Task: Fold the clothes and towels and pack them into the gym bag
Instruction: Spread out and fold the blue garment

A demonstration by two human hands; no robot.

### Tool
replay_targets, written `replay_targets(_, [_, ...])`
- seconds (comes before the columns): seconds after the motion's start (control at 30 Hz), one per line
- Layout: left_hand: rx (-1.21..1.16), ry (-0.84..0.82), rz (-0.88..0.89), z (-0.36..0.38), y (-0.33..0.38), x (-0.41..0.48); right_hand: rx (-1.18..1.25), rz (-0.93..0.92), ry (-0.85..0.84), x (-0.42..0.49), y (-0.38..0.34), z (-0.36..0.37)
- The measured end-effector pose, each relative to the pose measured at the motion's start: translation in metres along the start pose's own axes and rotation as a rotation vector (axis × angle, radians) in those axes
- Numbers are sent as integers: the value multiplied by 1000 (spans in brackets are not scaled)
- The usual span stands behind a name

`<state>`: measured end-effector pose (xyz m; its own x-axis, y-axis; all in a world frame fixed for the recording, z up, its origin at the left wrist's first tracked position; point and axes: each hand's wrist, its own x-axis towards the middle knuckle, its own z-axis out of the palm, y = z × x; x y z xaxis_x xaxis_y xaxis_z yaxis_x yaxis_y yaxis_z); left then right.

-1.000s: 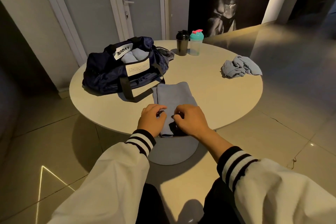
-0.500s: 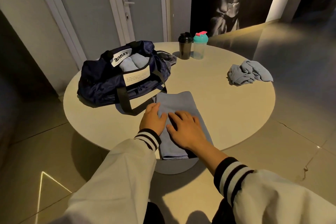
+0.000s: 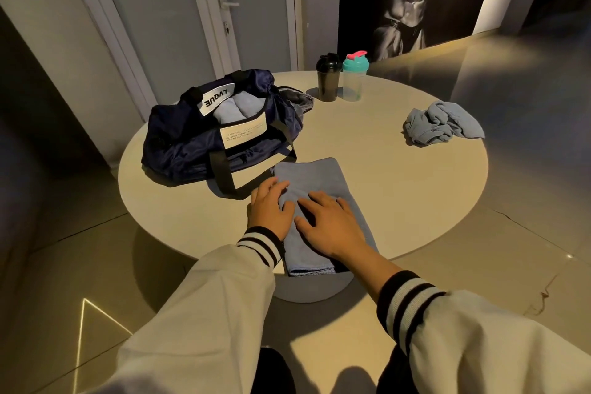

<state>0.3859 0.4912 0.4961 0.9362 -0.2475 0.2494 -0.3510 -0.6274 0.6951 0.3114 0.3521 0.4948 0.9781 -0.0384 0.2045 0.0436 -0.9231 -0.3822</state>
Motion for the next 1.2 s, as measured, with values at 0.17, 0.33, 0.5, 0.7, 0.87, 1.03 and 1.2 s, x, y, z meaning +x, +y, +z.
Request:
replay_targets(0.17, [-10,-13,142,-8,-4,-41,149,-35,207,-11,-3,-7])
replay_targets(0.33, [61,-170,246,-13,3,-61,37,-60,252,-29,-13,-16])
replay_targets(0.5, [157,-218,210,-15,3,-87,-156,97,270,-59,-2,-16])
replay_targets(0.7, [266,-300,284,-20,0,-106,-45,30,172,-80,13,-8])
replay_targets(0.87, [341,-261,359,-18,-12,-121,99,-29,44,-93,26,-15])
replay_targets(1.03, [18,-141,265,-19,-4,-132,305,-61,58,-108,29,-22])
replay_targets(1.2, [-238,-79,23,-34,14,-122,369,-107,92,-117,28,-33])
